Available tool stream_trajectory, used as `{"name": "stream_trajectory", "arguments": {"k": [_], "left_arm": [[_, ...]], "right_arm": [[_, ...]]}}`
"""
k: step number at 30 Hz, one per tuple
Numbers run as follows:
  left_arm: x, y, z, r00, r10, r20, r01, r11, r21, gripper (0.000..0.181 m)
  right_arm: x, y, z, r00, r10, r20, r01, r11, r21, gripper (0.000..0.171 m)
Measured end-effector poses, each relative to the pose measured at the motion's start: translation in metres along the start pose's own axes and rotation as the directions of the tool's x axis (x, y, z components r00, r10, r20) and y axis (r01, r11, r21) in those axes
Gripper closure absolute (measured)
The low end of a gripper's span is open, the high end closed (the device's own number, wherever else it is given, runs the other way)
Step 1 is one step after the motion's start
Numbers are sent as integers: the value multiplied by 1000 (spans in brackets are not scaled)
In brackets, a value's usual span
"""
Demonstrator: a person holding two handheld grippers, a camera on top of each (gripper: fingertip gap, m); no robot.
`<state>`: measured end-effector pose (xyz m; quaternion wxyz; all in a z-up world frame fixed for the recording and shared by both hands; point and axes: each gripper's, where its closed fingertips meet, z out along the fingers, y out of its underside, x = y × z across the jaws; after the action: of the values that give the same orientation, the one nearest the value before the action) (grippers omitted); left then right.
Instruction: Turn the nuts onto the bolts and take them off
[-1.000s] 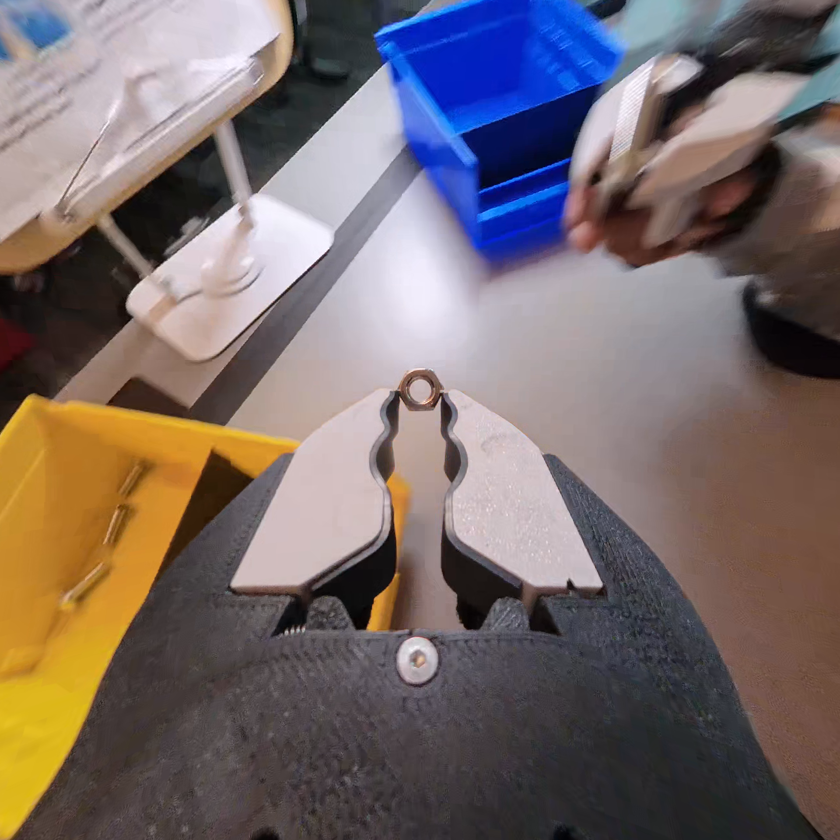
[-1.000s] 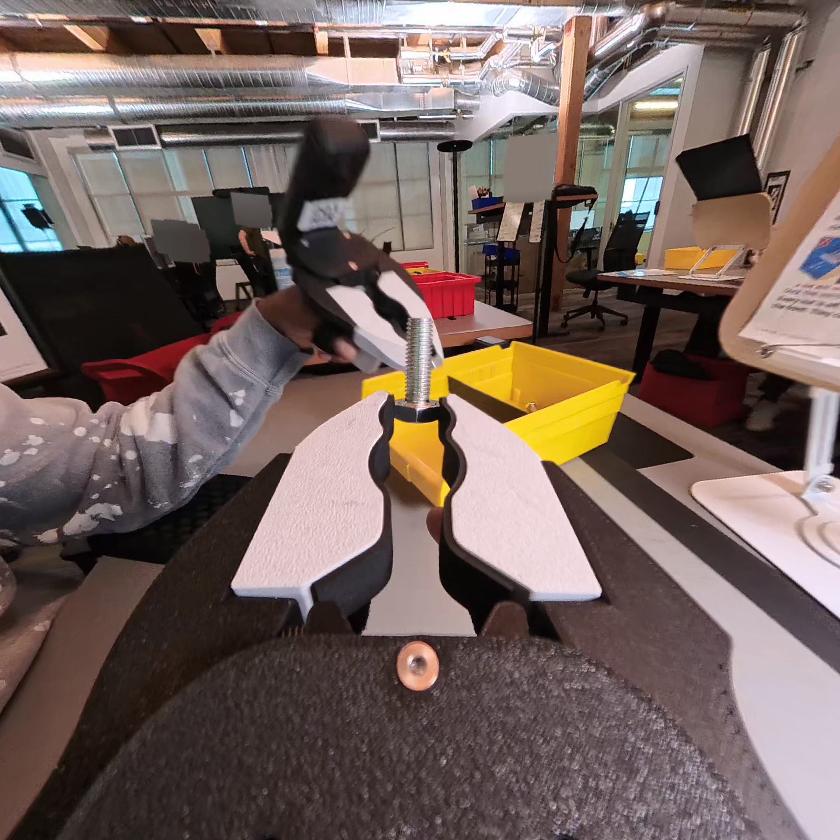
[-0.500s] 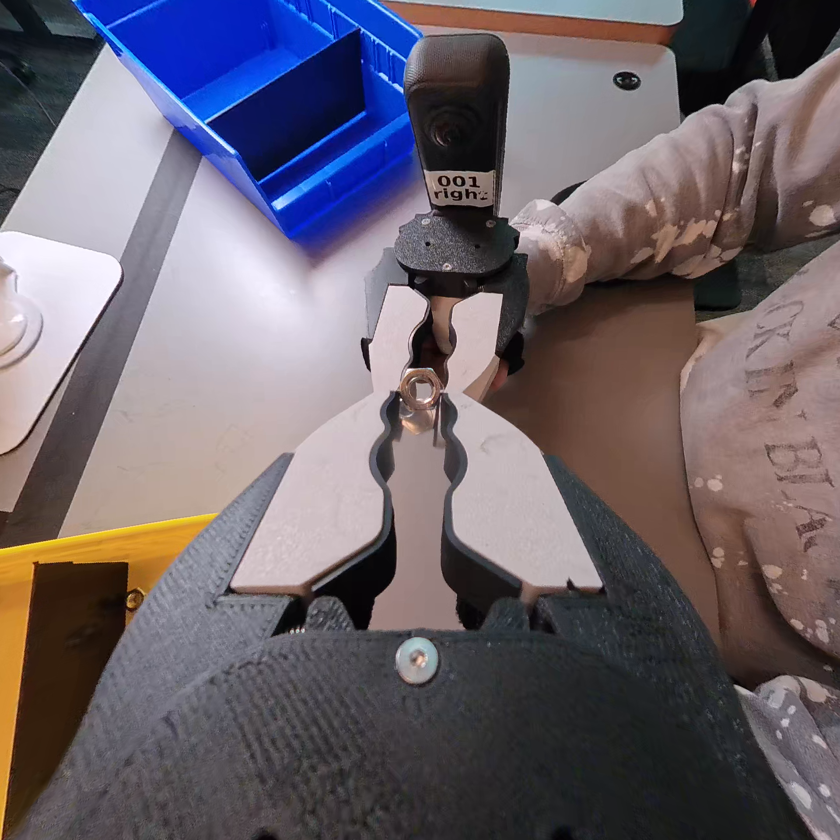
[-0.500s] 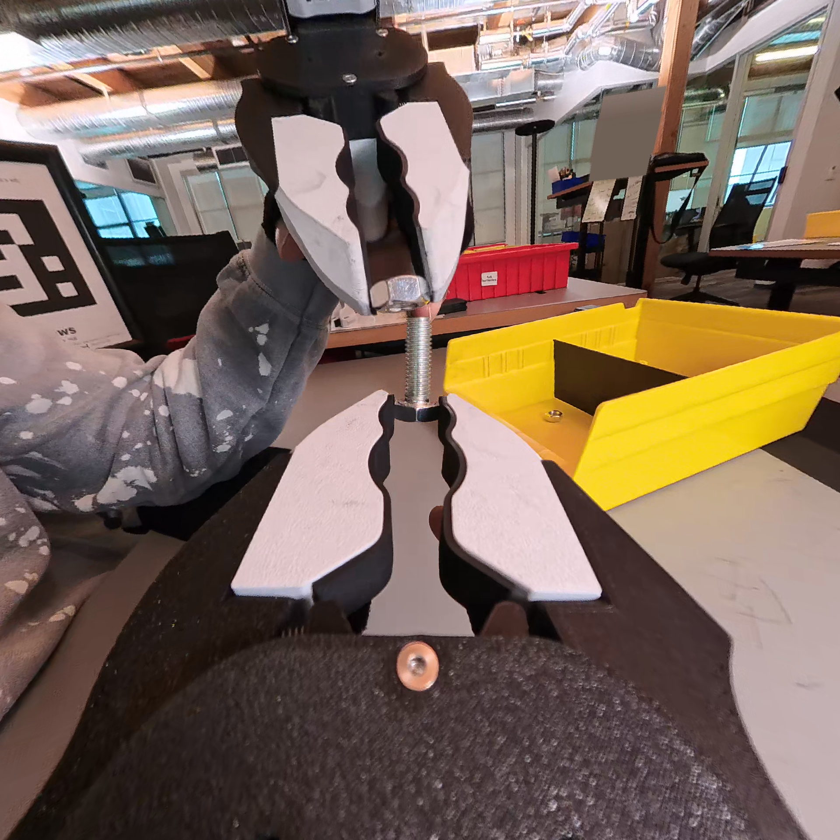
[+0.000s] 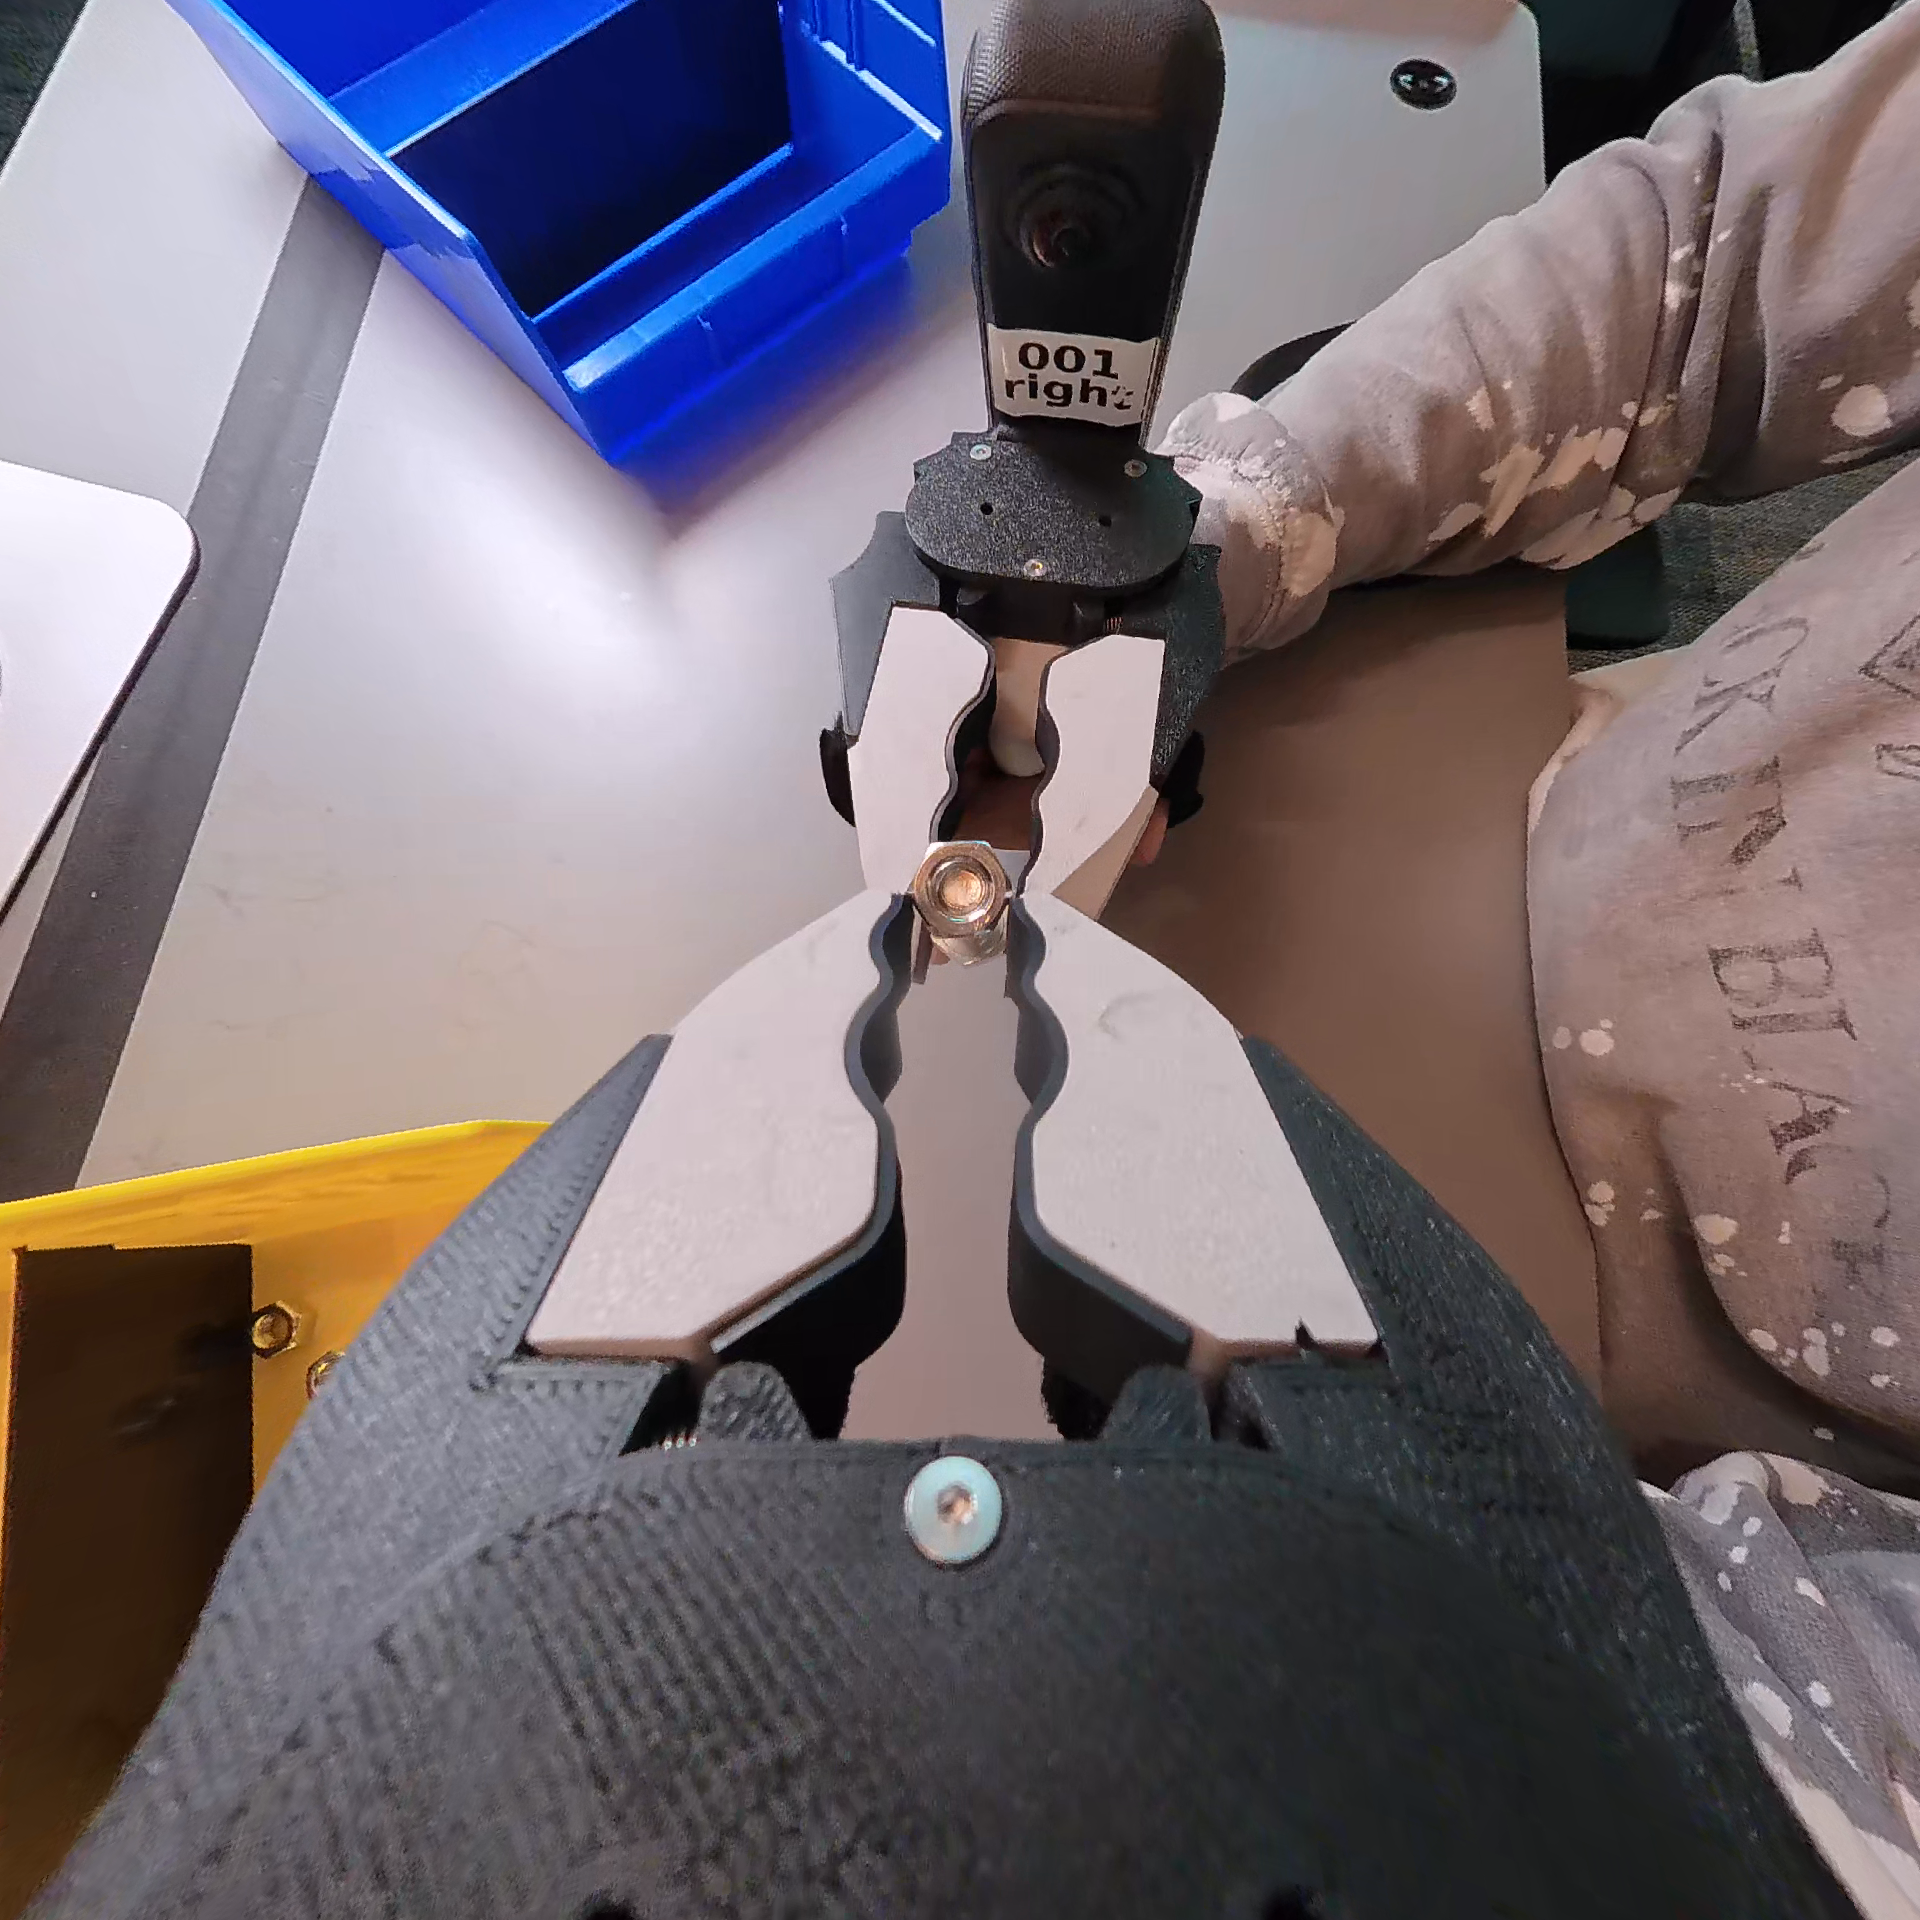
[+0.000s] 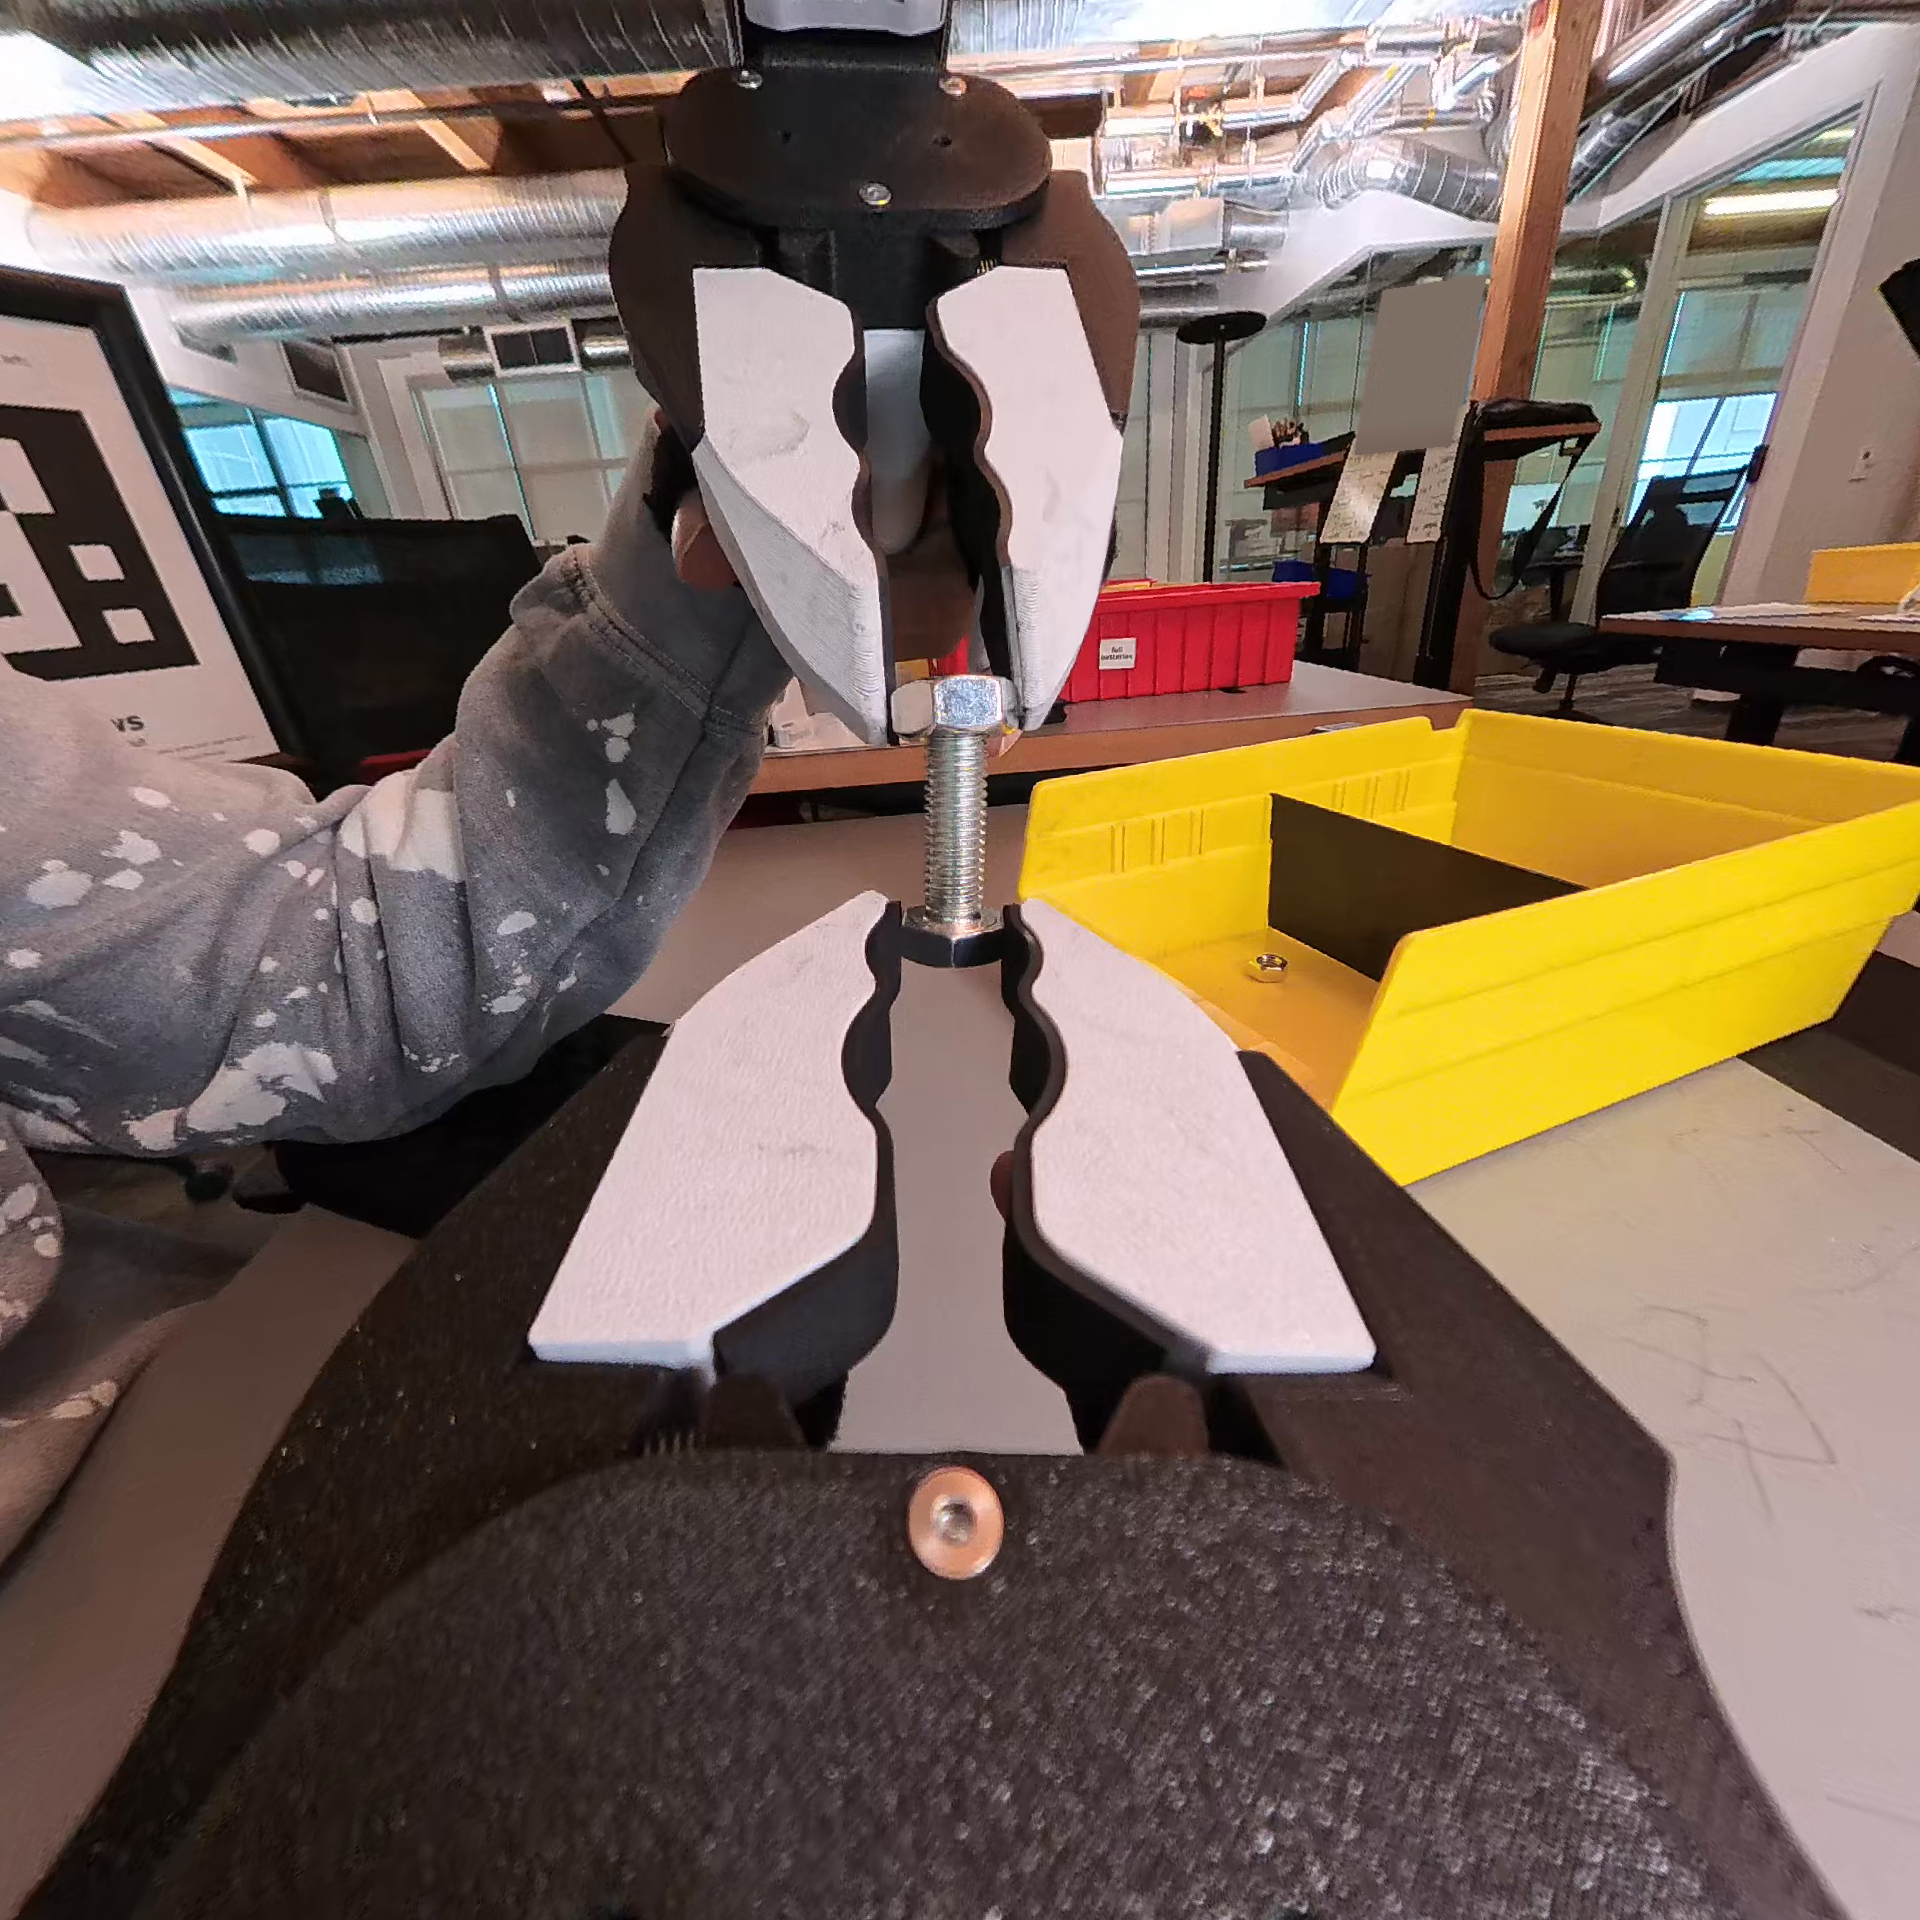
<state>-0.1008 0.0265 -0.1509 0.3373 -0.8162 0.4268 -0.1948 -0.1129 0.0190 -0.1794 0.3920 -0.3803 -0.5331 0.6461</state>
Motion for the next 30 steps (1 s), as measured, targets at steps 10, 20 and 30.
{"name": "stream_trajectory", "arguments": {"k": [10,20,30], "left_arm": [[-2,3,1,999,31,25,-31,999,-13,163],[-3,10,2,999,29,30,-27,998,-49,163],[-5,13,4,999,39,35,-37,997,-62,163]], "right_arm": [[3,4,1,999,-27,-30,26,999,-31,153],[4,10,2,998,-47,-42,44,997,-67,153],[5,14,3,999,-31,-37,28,997,-74,153]]}}
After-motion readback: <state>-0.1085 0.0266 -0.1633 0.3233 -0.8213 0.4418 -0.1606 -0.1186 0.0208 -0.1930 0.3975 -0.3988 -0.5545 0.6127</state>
